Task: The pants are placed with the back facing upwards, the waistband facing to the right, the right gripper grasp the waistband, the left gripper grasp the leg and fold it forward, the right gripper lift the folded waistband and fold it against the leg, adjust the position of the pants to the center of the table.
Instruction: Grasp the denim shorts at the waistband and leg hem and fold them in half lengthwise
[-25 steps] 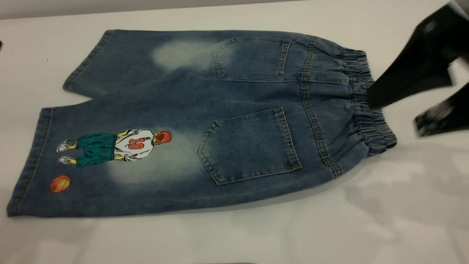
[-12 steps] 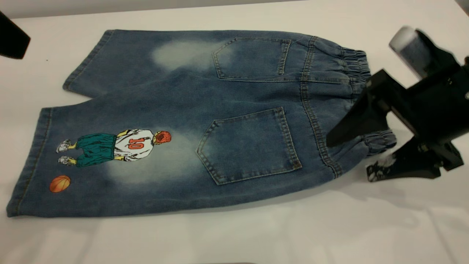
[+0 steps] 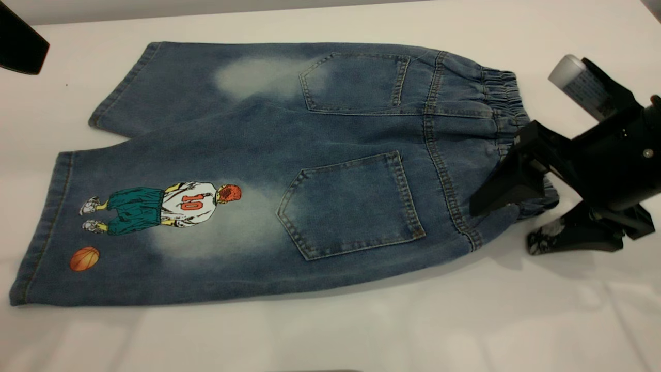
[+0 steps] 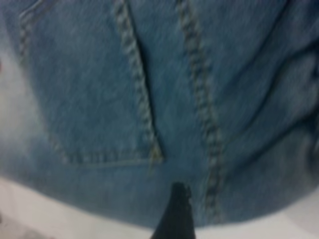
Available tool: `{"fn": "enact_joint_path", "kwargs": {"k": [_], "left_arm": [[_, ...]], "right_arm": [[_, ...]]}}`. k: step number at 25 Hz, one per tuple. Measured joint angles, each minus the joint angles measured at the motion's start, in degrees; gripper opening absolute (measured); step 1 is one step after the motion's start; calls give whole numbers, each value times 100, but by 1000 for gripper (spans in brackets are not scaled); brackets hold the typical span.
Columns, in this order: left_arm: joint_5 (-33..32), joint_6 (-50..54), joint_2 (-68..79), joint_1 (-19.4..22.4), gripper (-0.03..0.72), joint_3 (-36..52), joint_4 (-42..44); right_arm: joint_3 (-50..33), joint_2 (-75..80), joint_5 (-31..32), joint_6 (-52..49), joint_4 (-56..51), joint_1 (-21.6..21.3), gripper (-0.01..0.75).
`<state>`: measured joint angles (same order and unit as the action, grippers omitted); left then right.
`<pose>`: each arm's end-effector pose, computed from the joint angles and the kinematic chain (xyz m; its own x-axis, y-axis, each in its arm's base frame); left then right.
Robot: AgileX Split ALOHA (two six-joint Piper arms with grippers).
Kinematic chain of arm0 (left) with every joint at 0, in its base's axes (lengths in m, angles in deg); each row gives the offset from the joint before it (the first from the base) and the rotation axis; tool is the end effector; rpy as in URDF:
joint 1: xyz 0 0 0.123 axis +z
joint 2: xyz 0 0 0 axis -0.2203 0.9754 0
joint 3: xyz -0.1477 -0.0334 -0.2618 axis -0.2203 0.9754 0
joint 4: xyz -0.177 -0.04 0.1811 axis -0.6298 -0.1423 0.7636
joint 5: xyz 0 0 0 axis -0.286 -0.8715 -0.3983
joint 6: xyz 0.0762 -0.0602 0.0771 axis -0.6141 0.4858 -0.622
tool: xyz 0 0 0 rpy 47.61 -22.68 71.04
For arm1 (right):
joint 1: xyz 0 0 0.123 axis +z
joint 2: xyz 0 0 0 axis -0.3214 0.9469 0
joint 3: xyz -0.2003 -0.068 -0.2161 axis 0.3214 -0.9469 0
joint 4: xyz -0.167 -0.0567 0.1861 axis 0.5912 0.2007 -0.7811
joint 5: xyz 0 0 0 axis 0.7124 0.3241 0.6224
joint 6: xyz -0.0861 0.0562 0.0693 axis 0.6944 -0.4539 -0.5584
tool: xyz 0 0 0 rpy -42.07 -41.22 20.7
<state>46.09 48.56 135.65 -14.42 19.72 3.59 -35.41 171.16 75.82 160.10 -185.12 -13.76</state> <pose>0.2316 -0.0471 0.2309 -0.7634 0.2023 -0.6134 0.3651 0.9186 -0.1514 0.2760 0.0944 0.0268 -0.9531 0.3004 -0.0369 0.2134 0.7534 0.6220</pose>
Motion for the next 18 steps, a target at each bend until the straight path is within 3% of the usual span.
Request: {"fn": "enact_joint_path", "kwargs": {"k": [18], "left_arm": [[-5,-6,0,0,577,0,-4]], "right_arm": [[388,0,-449,-67,98,0,594]]}}
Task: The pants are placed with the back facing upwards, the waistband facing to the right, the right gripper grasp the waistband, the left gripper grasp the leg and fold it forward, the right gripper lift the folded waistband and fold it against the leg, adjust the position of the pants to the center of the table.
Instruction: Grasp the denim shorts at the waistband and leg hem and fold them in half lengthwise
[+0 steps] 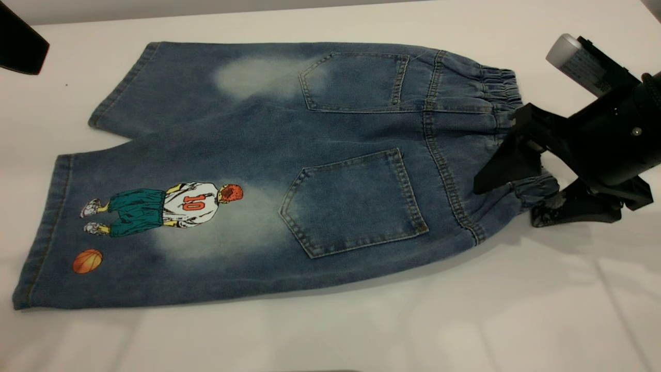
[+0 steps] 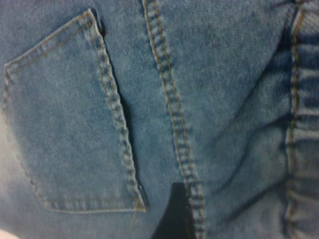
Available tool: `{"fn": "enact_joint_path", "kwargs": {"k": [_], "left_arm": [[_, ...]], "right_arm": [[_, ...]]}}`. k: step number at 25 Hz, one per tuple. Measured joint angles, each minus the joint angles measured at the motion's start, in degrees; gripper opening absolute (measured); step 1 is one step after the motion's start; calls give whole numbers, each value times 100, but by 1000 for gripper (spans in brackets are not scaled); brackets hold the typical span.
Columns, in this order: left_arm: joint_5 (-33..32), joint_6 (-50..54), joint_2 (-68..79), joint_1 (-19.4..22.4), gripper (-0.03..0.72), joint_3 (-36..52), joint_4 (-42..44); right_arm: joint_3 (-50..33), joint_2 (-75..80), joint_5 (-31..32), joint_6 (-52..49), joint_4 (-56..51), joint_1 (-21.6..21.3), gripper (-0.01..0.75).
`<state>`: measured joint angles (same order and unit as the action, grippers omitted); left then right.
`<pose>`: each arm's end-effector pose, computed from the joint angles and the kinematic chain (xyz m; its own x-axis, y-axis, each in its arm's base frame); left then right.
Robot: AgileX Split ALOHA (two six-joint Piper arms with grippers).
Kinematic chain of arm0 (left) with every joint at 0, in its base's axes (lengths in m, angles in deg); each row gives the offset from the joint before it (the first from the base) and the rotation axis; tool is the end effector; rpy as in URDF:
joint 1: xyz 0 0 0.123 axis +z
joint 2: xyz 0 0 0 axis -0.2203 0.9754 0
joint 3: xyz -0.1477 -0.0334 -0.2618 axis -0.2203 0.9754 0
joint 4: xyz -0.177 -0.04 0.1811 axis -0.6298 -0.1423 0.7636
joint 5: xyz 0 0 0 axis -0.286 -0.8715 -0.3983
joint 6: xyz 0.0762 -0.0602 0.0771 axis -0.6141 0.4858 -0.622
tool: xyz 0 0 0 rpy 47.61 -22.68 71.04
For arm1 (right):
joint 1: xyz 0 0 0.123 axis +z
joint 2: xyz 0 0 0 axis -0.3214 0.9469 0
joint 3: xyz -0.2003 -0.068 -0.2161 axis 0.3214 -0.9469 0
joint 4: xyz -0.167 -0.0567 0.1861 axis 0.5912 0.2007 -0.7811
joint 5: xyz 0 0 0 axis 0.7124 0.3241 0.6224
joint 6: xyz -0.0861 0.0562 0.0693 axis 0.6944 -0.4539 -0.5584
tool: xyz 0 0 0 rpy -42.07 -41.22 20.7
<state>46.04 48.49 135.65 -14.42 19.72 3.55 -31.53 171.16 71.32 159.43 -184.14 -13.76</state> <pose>0.2316 -0.0472 0.2309 -0.7634 0.2031 -0.6131 0.3661 0.9181 -0.1517 0.2986 0.0884 0.0291 -0.9455 0.3060 -0.1113 0.1890 0.7940 0.5778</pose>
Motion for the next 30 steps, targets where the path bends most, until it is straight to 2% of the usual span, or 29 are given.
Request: {"fn": "enact_joint_path", "kwargs": {"k": [3,6,9,14,15,18,21,24,27,30], "left_arm": [[0,0,0,0,577,0,0],[0,0,0,0,577,0,0],[0,0,0,0,577,0,0],[0,0,0,0,577,0,178],[0,0,0,0,577,0,283],[-23,178,27,0,577,0,913],[-199,668,196,0,577,0,1928],[-217,1177,432,0,577,178,2838],[-164,1338,710,0,571,539,3383],[196,1330,912,0,568,927,3514]], "right_arm": [[74,0,-19,82,-84,-1,580],[81,0,-40,199,-253,-1,520],[81,0,-78,225,-294,-1,397],[81,0,-87,230,-305,-1,102],[81,0,-87,237,-305,-1,64],[81,0,-83,311,-299,-1,41],[81,0,-33,335,-272,-1,40],[81,0,264,335,-213,-82,40],[81,0,704,340,-111,-267,40],[81,0,1016,340,-95,-474,40]]}}
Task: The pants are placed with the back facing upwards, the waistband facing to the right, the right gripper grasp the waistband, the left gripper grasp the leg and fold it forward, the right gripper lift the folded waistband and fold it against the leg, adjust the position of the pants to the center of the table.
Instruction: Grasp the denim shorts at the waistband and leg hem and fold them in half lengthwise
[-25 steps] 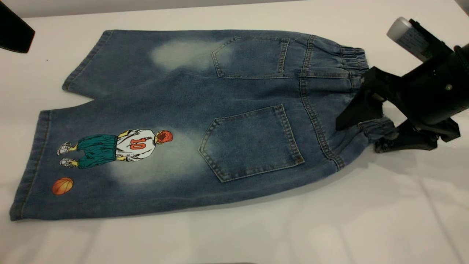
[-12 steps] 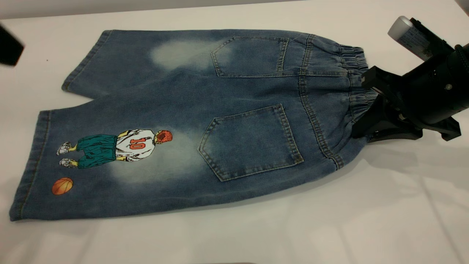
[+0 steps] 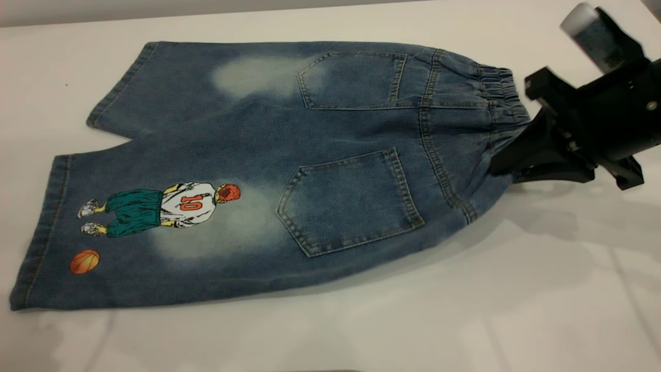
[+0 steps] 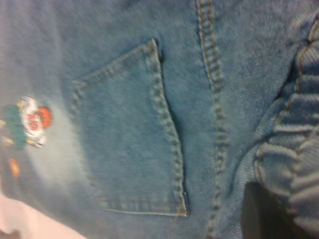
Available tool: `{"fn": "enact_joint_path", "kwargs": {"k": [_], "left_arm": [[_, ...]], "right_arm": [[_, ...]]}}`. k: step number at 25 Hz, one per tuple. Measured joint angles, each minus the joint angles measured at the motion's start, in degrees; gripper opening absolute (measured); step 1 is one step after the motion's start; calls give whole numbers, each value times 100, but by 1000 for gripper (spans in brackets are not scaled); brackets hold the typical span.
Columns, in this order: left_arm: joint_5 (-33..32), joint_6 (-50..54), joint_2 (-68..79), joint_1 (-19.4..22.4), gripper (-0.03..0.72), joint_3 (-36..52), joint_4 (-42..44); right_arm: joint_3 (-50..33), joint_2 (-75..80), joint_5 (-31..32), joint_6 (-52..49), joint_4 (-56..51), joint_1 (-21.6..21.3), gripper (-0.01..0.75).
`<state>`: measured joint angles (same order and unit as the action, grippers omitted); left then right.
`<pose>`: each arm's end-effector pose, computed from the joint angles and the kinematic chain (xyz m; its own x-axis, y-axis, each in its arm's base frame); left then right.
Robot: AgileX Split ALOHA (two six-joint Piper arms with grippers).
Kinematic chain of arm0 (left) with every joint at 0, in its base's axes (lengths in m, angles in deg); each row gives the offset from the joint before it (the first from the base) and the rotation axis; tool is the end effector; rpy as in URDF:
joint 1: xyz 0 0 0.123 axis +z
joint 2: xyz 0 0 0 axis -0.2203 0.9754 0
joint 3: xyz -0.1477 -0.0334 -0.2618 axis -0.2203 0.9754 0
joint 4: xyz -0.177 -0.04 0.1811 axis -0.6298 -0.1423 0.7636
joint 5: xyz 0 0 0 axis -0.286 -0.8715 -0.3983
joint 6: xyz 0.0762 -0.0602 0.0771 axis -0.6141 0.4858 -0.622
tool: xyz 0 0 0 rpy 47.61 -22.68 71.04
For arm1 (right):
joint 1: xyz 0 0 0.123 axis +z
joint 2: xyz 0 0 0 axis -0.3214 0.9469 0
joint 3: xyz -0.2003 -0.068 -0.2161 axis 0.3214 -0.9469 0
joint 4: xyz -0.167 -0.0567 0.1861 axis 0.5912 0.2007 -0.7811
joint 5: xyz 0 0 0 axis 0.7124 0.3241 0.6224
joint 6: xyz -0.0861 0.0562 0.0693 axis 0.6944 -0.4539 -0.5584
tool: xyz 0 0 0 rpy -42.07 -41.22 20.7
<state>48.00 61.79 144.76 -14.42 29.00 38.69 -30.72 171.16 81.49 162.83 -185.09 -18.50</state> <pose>0.2015 -0.0053 0.1433 -0.8479 0.4892 -0.2044 0.4759 0.8722 0.1134 0.3097 0.0809 0.0444 -0.9360 0.3287 -0.1264 0.1476 0.6920 0.7066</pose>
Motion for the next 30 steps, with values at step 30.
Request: {"fn": "enact_joint_path", "kwargs": {"k": [30], "left_arm": [[3572,-74,2959,-295,525,433,309]], "right_arm": [[0,0,278,43,11,-91,40]]}}
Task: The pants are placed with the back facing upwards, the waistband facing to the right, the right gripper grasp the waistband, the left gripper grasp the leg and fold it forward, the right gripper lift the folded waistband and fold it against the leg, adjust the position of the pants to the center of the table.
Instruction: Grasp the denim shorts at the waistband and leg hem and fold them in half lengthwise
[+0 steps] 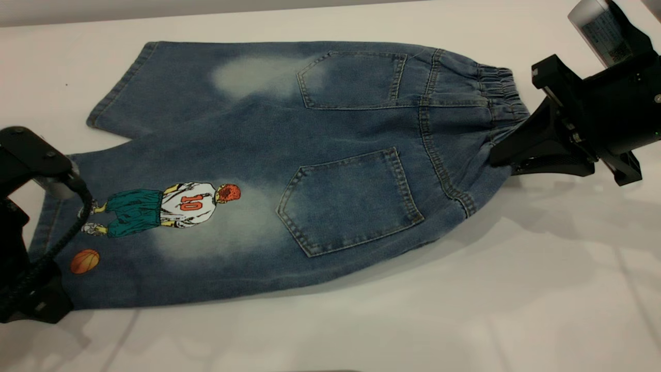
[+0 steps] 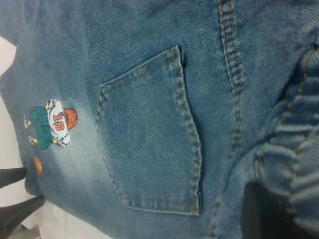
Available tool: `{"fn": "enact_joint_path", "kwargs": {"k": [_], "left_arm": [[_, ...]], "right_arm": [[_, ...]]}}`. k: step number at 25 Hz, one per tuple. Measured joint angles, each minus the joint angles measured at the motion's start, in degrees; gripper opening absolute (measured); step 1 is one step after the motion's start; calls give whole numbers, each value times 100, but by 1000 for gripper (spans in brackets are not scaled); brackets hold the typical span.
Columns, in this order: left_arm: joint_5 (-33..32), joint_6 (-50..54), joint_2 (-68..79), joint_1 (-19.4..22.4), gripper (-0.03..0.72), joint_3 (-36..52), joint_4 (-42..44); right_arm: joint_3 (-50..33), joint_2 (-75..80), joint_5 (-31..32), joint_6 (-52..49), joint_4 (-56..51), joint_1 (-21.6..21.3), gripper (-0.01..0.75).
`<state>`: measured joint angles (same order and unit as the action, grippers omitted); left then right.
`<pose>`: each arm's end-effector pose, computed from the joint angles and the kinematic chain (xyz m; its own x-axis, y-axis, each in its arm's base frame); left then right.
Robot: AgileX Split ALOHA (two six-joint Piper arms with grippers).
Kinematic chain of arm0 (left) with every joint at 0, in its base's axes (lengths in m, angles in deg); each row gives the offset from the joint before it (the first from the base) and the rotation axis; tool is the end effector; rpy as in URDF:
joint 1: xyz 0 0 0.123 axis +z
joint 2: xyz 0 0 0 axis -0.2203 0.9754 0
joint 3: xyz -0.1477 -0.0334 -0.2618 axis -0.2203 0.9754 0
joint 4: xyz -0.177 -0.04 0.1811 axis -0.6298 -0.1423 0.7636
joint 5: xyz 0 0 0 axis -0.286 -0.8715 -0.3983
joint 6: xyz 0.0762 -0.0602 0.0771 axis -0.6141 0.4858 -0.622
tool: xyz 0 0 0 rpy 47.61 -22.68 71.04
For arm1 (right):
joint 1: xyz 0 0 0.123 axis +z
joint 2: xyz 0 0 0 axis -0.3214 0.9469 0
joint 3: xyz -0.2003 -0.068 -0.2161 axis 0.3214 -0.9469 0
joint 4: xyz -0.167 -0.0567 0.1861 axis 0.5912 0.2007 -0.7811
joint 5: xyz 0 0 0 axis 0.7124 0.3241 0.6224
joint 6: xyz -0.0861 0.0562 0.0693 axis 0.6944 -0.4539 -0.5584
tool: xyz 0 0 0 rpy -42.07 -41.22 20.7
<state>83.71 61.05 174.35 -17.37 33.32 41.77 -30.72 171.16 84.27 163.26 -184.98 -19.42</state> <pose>0.2334 -0.0194 0.0342 -0.7764 0.5881 -0.2265 0.5728 0.8084 0.1356 0.3105 0.0804 0.0484 -0.9358 0.3297 -0.1245 0.1350 0.6618 0.7374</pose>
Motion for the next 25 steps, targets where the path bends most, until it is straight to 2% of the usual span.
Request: {"fn": "enact_joint_path", "kwargs": {"k": [2,5,13,17,23,25], "left_arm": [[73,0,69,0,506,-37,0],[107,0,150,0,435,-102,0],[284,0,149,6,66,-159,11],[-158,0,-141,0,50,-146,6],[-1075,58,-1496,0,49,-133,-18],[-1420,104,-2111,0,49,-107,-111]], "right_arm": [[0,0,0,0,0,0,40],[0,0,14,0,0,0,40],[4,0,314,0,296,0,40],[25,0,719,-74,694,0,40],[37,-5,1800,-372,1095,0,40],[-9,-121,1836,-527,1196,0,40]]}}
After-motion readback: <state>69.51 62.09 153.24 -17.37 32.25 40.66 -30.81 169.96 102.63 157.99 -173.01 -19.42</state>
